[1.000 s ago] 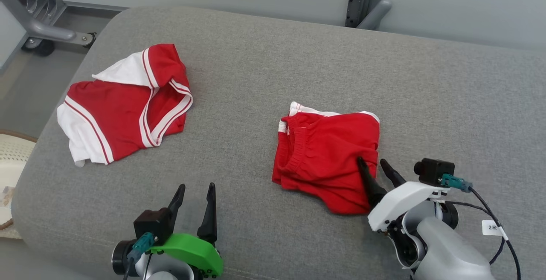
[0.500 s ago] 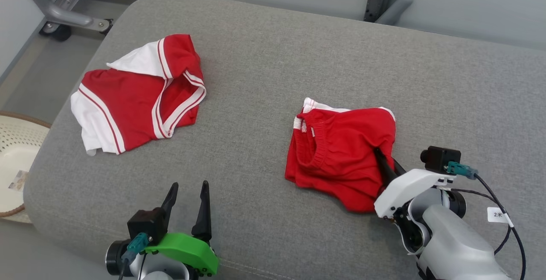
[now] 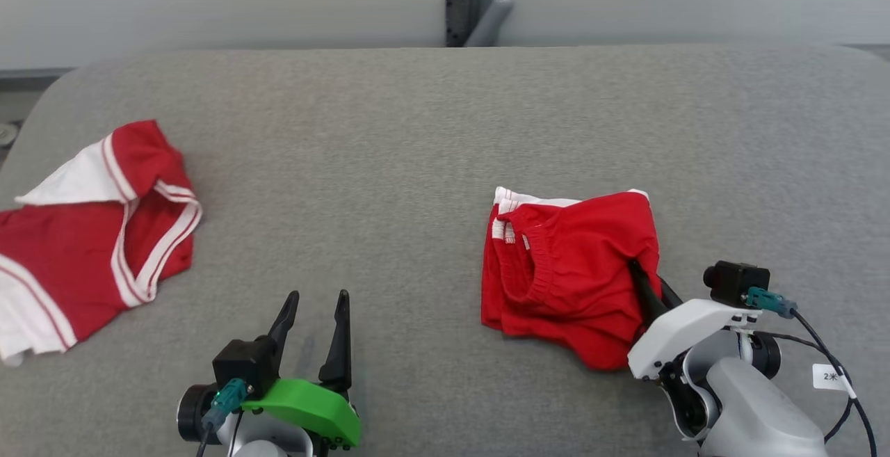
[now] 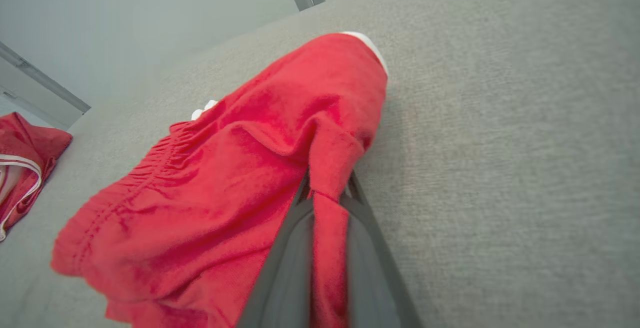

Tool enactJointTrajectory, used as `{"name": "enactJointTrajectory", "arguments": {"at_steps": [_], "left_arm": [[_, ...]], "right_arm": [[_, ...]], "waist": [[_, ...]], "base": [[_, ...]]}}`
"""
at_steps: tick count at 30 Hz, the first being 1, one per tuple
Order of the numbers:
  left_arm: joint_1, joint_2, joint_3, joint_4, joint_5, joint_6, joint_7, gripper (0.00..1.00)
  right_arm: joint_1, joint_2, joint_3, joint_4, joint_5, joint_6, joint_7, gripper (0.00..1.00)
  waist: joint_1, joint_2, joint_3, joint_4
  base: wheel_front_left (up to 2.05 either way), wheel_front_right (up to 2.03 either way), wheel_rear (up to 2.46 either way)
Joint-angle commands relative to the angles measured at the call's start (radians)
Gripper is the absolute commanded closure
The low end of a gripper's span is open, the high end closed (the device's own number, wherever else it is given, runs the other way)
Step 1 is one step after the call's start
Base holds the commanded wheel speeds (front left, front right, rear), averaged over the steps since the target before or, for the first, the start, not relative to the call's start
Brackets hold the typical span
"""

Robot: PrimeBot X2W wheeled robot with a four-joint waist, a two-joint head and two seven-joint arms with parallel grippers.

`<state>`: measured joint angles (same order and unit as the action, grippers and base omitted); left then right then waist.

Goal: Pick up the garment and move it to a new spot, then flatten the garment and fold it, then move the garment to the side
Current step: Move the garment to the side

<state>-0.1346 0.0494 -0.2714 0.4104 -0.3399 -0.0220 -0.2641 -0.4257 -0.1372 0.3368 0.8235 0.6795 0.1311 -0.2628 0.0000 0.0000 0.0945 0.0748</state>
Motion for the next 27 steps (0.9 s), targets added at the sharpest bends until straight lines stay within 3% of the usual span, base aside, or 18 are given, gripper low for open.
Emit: {"name": "enactJointTrajectory", "arguments": {"at_steps": [1, 6, 10, 13, 19, 27], "left_arm": [[0.006, 0.003, -0.003, -0.006, 0.002, -0.001, 0.000, 0.00], [-0.017, 0.003, 0.001, -0.014, 0.007, -0.004, 0.000, 0.00], [-0.030, 0.003, -0.001, -0.019, 0.017, -0.011, 0.000, 0.00], [-0.048, 0.003, -0.016, -0.017, 0.027, -0.018, 0.000, 0.00], [-0.088, 0.004, -0.041, -0.004, 0.066, -0.036, 0.000, 0.00], [-0.134, 0.005, -0.023, 0.009, 0.123, -0.058, 0.000, 0.00]], "right_arm": [[0.021, -0.004, 0.001, -0.003, -0.008, -0.001, -0.003, 1.00], [0.015, 0.015, 0.036, -0.022, -0.013, -0.001, -0.003, 1.00], [0.002, 0.031, 0.088, -0.042, 0.004, -0.001, -0.003, 1.00], [-0.009, 0.039, 0.124, -0.060, 0.018, -0.001, -0.003, 1.00], [-0.038, 0.042, 0.163, -0.087, 0.025, -0.001, -0.003, 1.00], [-0.150, -0.005, 0.204, -0.081, -0.022, -0.001, -0.003, 1.00]], "waist": [[0.0000, 0.0000, -0.058, -0.231], [0.0000, 0.0000, -0.042, -0.444], [0.0000, 0.0000, -0.025, -0.557], [0.0000, 0.0000, 0.003, -0.601], [0.0000, 0.0000, 0.068, -0.591], [0.0000, 0.0000, 0.168, -0.479]], "base": [[0.00, 0.00, 0.00], [0.00, 0.00, 0.00], [0.00, 0.00, 0.00], [0.00, 0.00, 0.00], [0.00, 0.00, 0.00], [0.00, 0.00, 0.00]]}}
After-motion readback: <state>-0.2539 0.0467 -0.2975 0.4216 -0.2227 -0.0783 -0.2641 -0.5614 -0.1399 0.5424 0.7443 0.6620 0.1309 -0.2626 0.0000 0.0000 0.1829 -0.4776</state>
